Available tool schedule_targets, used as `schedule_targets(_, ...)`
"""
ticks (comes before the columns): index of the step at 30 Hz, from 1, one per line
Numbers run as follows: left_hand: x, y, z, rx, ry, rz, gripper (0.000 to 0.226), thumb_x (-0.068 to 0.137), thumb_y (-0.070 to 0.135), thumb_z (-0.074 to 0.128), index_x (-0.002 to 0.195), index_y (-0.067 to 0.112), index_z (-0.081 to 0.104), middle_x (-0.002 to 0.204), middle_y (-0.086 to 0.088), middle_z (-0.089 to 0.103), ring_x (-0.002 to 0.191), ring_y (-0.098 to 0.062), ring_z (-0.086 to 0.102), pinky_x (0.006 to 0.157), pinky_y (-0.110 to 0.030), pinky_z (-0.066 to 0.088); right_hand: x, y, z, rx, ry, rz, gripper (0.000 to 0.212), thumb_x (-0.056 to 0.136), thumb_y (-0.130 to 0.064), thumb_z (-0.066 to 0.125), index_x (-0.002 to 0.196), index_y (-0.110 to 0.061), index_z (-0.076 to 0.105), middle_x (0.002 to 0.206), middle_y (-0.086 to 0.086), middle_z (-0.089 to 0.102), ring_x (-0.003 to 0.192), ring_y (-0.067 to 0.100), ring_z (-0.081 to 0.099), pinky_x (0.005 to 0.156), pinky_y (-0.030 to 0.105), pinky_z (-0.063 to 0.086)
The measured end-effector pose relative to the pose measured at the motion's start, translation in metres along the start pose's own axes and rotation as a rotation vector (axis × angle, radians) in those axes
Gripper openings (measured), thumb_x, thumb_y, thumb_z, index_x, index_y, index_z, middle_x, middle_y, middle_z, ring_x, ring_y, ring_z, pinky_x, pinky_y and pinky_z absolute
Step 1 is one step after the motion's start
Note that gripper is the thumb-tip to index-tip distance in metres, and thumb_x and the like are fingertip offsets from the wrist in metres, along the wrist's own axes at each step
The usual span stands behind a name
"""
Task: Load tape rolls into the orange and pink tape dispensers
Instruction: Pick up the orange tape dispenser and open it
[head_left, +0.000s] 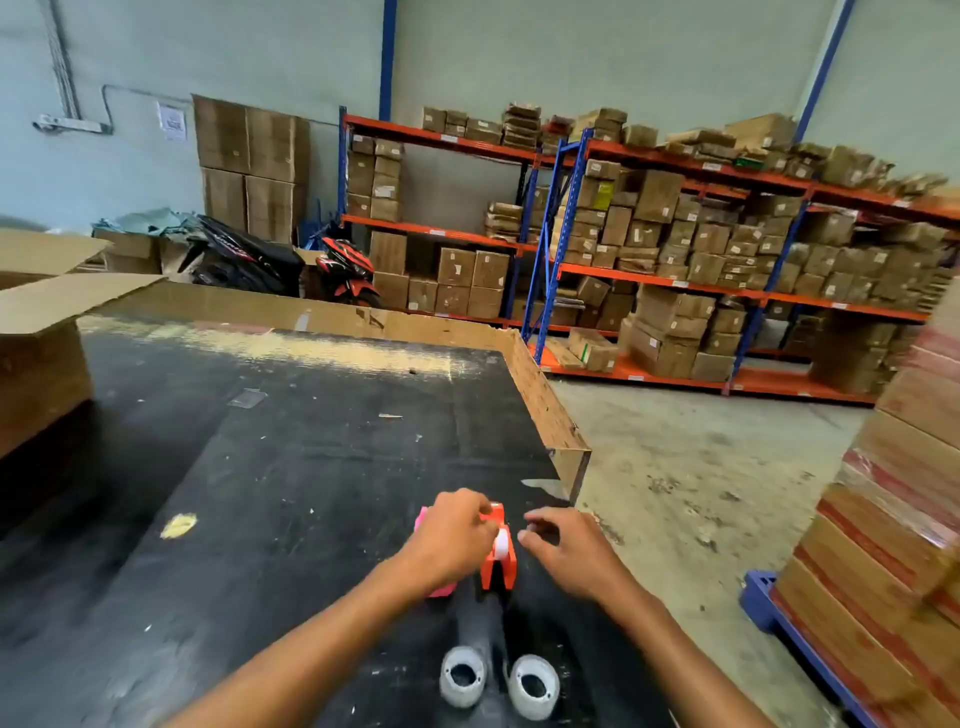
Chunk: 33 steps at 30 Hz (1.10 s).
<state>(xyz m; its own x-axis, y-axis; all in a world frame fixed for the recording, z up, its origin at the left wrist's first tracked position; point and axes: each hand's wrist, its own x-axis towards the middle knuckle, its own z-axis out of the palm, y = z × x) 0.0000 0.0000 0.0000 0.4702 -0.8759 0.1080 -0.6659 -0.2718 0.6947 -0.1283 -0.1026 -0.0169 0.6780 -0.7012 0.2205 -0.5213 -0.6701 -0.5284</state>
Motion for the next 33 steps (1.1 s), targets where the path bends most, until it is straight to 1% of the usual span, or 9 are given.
schedule_targets(2, 0.002, 0.0, 0.008, 0.022, -0.009, -0.055, 0.022, 0.085, 0.011, 0.046, 0.072, -0.004, 0.056, 0.094, -0.026, 0.065, 0.108, -0.04, 0.056, 0.087, -0.034, 0.043, -0.001, 0.005, 0.011, -0.006, -0.114, 0.011, 0.024, 0.079, -0.028, 0.069, 0.093, -0.008, 0.071, 0.088, 0.009, 0.074, 0.08, 0.015, 0.064, 0.078, 0.037, 0.052)
schedule_targets(4, 0.005, 0.001, 0.013, 0.002, -0.02, -0.122, 0.025, 0.088, 0.009, 0.044, 0.088, -0.012, 0.058, 0.111, -0.031, 0.063, 0.118, -0.038, 0.052, 0.093, -0.036, 0.042, -0.004, 0.009, 0.024, -0.024, -0.15, 0.042, 0.028, 0.073, -0.034, 0.069, 0.078, -0.006, 0.067, 0.074, 0.01, 0.071, 0.064, 0.013, 0.054, 0.067, 0.039, 0.05)
schedule_targets(7, 0.008, 0.001, 0.024, -0.065, -0.051, -0.19, 0.03, 0.089, 0.009, 0.043, 0.094, -0.016, 0.059, 0.108, -0.033, 0.065, 0.11, -0.038, 0.06, 0.086, -0.04, 0.047, -0.004, 0.018, 0.044, 0.023, -0.094, 0.098, 0.022, 0.075, -0.024, 0.063, 0.069, -0.003, 0.061, 0.061, 0.01, 0.062, 0.058, 0.016, 0.045, 0.058, 0.036, 0.045)
schedule_targets(11, 0.005, 0.0, 0.034, -0.23, 0.057, -0.212, 0.038, 0.095, 0.028, 0.041, 0.087, -0.001, 0.063, 0.095, -0.023, 0.071, 0.112, -0.028, 0.06, 0.1, -0.036, 0.044, -0.005, 0.019, 0.048, 0.286, 0.032, 0.171, 0.018, 0.074, -0.014, 0.059, 0.064, 0.001, 0.062, 0.055, 0.015, 0.065, 0.049, 0.01, 0.05, 0.054, 0.038, 0.05)
schedule_targets(14, 0.001, 0.009, 0.039, -0.478, 0.181, -0.263, 0.033, 0.095, 0.043, 0.039, 0.081, 0.018, 0.054, 0.076, -0.004, 0.066, 0.084, -0.022, 0.061, 0.083, -0.034, 0.046, -0.009, 0.017, 0.039, 0.343, 0.103, 0.051, 0.009, 0.075, -0.013, 0.064, 0.068, -0.011, 0.068, 0.059, 0.006, 0.066, 0.052, 0.002, 0.048, 0.054, 0.029, 0.047)
schedule_targets(17, 0.003, 0.018, 0.042, -0.753, 0.275, -0.312, 0.025, 0.094, 0.045, 0.041, 0.095, 0.023, 0.052, 0.088, -0.003, 0.065, 0.084, -0.02, 0.059, 0.079, -0.034, 0.046, -0.02, 0.009, 0.025, 0.377, 0.094, -0.112, 0.016, 0.075, -0.012, 0.067, 0.083, -0.026, 0.069, 0.08, 0.0, 0.071, 0.062, 0.005, 0.061, 0.058, 0.018, 0.05)
schedule_targets(20, 0.005, 0.022, 0.042, -0.813, 0.313, -0.256, 0.026, 0.097, 0.036, 0.038, 0.116, 0.022, 0.049, 0.101, -0.004, 0.064, 0.087, -0.014, 0.06, 0.073, -0.028, 0.047, -0.023, 0.0, 0.009, 0.634, 0.038, -0.064, 0.02, 0.081, -0.009, 0.071, 0.095, -0.024, 0.07, 0.094, 0.002, 0.073, 0.074, 0.008, 0.066, 0.066, 0.018, 0.053)
schedule_targets(25, 0.002, 0.026, 0.044, -0.883, 0.273, -0.132, 0.026, 0.098, 0.03, 0.038, 0.12, 0.023, 0.052, 0.1, -0.004, 0.067, 0.09, -0.017, 0.066, 0.066, -0.03, 0.055, -0.012, -0.016, 0.003, 0.908, 0.05, 0.074, 0.021, 0.093, -0.018, 0.056, 0.113, -0.017, 0.063, 0.09, 0.003, 0.073, 0.075, 0.007, 0.071, 0.061, 0.021, 0.058)
schedule_targets(33, -0.007, 0.021, 0.027, -0.756, 0.232, -0.029, 0.029, 0.1, 0.025, 0.035, 0.115, 0.019, 0.059, 0.096, 0.002, 0.068, 0.08, -0.004, 0.063, 0.067, -0.007, 0.046, -0.01, -0.026, 0.012, 0.914, 0.106, -0.021, 0.014, 0.09, -0.02, 0.062, 0.094, -0.009, 0.071, 0.079, 0.022, 0.072, 0.067, 0.022, 0.065, 0.056, 0.034, 0.055)
